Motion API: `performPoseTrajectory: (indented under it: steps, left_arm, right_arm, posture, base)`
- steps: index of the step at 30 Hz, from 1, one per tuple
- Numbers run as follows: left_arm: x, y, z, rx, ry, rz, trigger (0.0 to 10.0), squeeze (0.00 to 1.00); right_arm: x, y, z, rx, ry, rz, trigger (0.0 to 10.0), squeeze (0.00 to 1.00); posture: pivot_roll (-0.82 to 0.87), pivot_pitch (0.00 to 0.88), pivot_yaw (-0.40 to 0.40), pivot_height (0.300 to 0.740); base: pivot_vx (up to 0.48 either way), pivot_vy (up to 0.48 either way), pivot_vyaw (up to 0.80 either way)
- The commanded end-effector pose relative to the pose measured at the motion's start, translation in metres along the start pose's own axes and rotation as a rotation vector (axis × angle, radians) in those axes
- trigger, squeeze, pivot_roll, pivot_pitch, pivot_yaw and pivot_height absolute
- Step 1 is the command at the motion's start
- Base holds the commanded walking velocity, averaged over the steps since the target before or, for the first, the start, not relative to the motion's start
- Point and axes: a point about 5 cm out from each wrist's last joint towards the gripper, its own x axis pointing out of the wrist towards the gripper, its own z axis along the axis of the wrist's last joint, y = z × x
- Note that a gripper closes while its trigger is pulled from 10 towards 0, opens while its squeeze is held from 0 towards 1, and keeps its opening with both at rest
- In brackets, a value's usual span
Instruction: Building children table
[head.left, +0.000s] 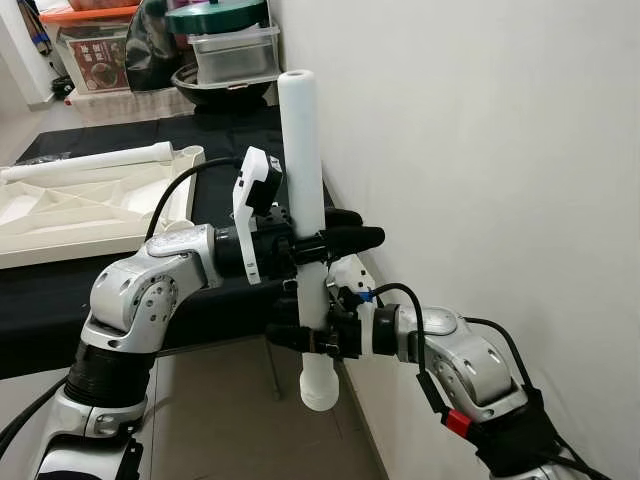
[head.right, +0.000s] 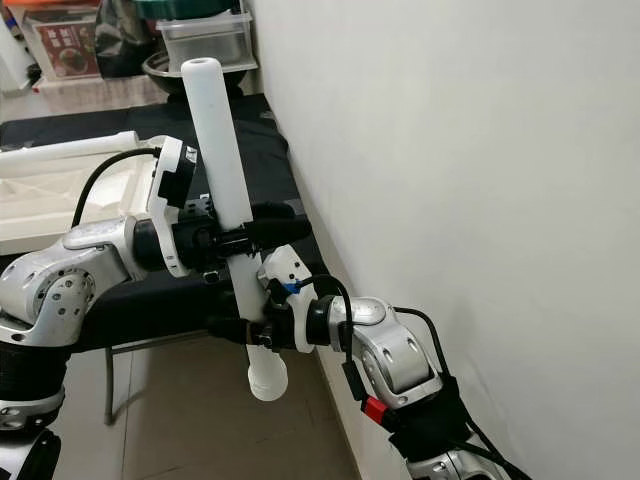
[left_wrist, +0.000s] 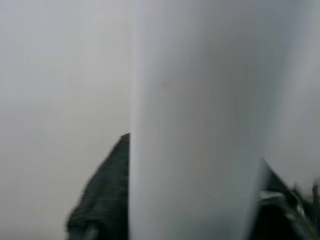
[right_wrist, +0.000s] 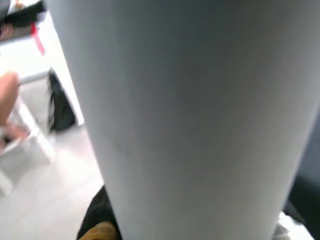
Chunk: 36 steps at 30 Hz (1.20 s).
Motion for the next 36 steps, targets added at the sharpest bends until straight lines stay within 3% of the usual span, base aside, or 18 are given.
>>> performPoseTrajectory:
  steps: [1,5,9,13,17,20,23,25,26,28,29,30,31,32,33,34,35,36]
  left_arm:
    - [0.044,-0.036,0.019,0.024,-0.105,-0.313,10.0,1.0]
    - [0.023,-0.028,0.05,-0.015,-0.243,-0.286,10.0,1.0]
    - [0.011,-0.025,0.063,-0.015,-0.29,-0.275,10.0,1.0]
    - [-0.021,-0.022,0.11,0.083,-0.426,-0.196,10.0,1.0]
    - [-0.033,-0.022,0.127,0.131,-0.48,-0.145,10.0,1.0]
    - [-0.078,-0.033,0.167,0.265,-0.603,0.009,10.0,1.0]
    - [-0.093,-0.043,0.181,0.326,-0.638,0.08,10.0,1.0]
    - [-0.109,-0.052,0.194,0.402,-0.664,0.207,10.0,1.0]
    - [-0.109,-0.052,0.194,0.402,-0.664,0.207,10.0,1.0]
    - [-0.117,-0.054,0.196,0.434,-0.656,0.329,10.0,1.0]
    - [-0.118,-0.051,0.189,0.427,-0.627,0.386,10.0,0.91]
    - [-0.117,-0.047,0.18,0.418,-0.591,0.44,10.0,0.44]
    - [-0.117,-0.047,0.18,0.418,-0.591,0.44,10.0,0.44]
    - [-0.117,-0.038,0.155,0.365,-0.526,0.534,10.0,0.0]
    - [-0.117,-0.038,0.155,0.365,-0.526,0.534,10.0,0.0]
    - [-0.116,-0.023,0.096,0.204,-0.422,0.664,10.0,0.0]
    - [-0.116,-0.022,0.079,0.161,-0.392,0.699,10.0,0.0]
    - [-0.116,-0.022,0.079,0.161,-0.392,0.699,10.0,0.0]
  right_arm:
    - [0.029,0.018,-0.016,0.035,0.124,0.078,0.0,0.0]
    - [0.028,0.015,-0.017,0.037,0.117,0.051,0.0,0.0]
    - [0.026,0.014,-0.019,0.041,0.118,0.039,0.0,0.0]
    - [0.015,0.001,-0.03,0.047,0.136,-0.066,0.0,0.0]
    - [0.009,-0.009,-0.032,0.051,0.128,-0.154,0.0,0.0]
    - [-0.016,-0.038,-0.036,0.064,0.114,-0.394,0.0,0.0]
    - [-0.028,-0.041,-0.039,0.069,0.117,-0.436,0.0,0.0]
    - [-0.036,-0.041,-0.042,0.077,0.106,-0.469,0.0,0.0]
    - [-0.036,-0.041,-0.042,0.077,0.106,-0.469,0.0,0.0]
    - [-0.039,-0.043,-0.04,0.076,0.065,-0.508,0.0,0.0]
    - [-0.039,-0.045,-0.036,0.068,0.029,-0.532,0.0,0.0]
    - [-0.04,-0.048,-0.032,0.061,-0.008,-0.558,0.0,0.0]
    - [-0.04,-0.048,-0.032,0.061,-0.008,-0.558,0.0,0.0]
    - [-0.041,-0.051,-0.022,0.069,-0.09,-0.597,0.0,0.0]
    - [-0.041,-0.051,-0.022,0.069,-0.09,-0.597,0.0,0.0]
    - [-0.043,-0.052,-0.008,0.107,-0.21,-0.6,9.0,0.0]
    - [-0.044,-0.051,-0.004,0.117,-0.24,-0.597,9.0,0.0]
    - [-0.044,-0.051,-0.004,0.117,-0.24,-0.597,9.0,0.0]
  posture:
    - [-0.04,0.01,0.031,0.74]
    - [-0.04,0.011,0.034,0.74]
    - [-0.04,0.01,0.034,0.74]
    - [-0.02,0.016,0.03,0.74]
    - [-0.02,0.019,0.027,0.74]
    - [-0.02,0.027,0.023,0.74]
    - [-0.02,0.033,0.019,0.74]
    - [-0.01,0.035,0.013,0.74]
    - [-0.01,0.035,0.013,0.74]
    - [0.0,0.038,0.011,0.74]
    - [0.0,0.04,0.012,0.74]
    - [0.0,0.04,0.012,0.74]
    - [0.0,0.04,0.012,0.74]
    - [0.0,0.038,0.009,0.74]
    - [0.0,0.038,0.009,0.74]
    - [0.0,0.035,0.008,0.74]
    - [0.0,0.035,0.008,0.74]
    - [0.0,0.035,0.008,0.74]
  base:
    - [0.0,0.0,0.0]
    - [0.0,0.0,0.0]
    - [0.0,0.0,0.0]
    - [0.0,0.0,0.0]
    - [0.0,0.0,0.0]
    - [0.0,0.0,0.0]
    - [0.0,0.0,0.0]
    - [0.0,0.0,0.0]
    - [0.0,0.0,0.0]
    - [0.0,0.0,0.0]
    - [0.0,0.0,0.0]
    - [0.0,0.0,0.0]
    - [0.0,0.0,0.0]
    - [0.0,0.0,0.0]
    - [0.0,0.0,0.0]
    - [0.0,0.0,0.0]
    - [0.0,0.0,0.0]
    - [0.0,0.0,0.0]
